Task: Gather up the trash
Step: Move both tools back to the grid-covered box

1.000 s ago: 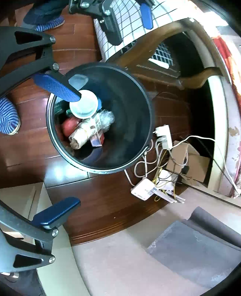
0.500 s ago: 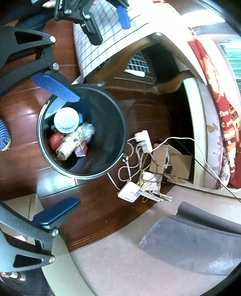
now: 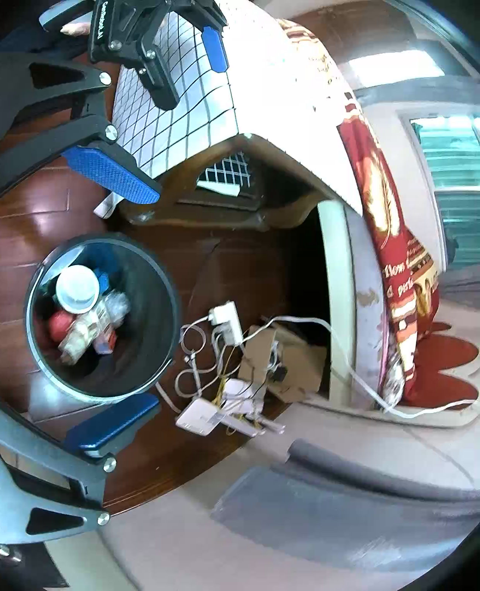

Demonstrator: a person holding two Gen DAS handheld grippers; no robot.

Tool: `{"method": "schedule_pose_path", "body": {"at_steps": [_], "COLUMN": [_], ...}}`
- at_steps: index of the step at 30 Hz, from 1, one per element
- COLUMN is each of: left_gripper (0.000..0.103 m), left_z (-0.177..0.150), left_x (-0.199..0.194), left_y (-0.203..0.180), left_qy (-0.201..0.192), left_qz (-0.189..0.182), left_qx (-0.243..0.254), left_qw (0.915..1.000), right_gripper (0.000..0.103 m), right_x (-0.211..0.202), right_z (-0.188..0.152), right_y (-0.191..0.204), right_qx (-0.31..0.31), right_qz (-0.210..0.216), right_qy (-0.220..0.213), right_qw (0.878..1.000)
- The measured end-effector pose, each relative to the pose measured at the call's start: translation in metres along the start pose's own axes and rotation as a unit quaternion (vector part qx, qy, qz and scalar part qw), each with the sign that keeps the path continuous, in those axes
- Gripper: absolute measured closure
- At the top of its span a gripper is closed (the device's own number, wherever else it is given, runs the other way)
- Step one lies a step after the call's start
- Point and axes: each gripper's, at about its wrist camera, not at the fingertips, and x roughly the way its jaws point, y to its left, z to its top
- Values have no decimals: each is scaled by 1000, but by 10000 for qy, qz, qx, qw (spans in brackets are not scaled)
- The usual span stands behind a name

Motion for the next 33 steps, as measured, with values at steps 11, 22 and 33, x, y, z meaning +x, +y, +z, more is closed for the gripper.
{"method": "schedule_pose_path", "body": {"at_steps": [11,22,33], "left_gripper": [0,11,14], "left_z": [-5,-21,0], "left_x": [-25,-32,-5], "left_y": [93,204,267], "left_qy": [-360,-423,-398], "left_qz": [911,1603,1775], "left_qx": [-791,-1719,-2235], "left_qw": [9920,9711,9576], "right_gripper": [0,0,0], "right_x": [-1,27,73], "right_z": [43,81,141], "right_y": [65,139,197], "right_qx": [-409,-599,-709], "right_qz": [451,1271,1351], "right_qy": [-638,-556,-261], "right_qw": [9961,9885,9879]}}
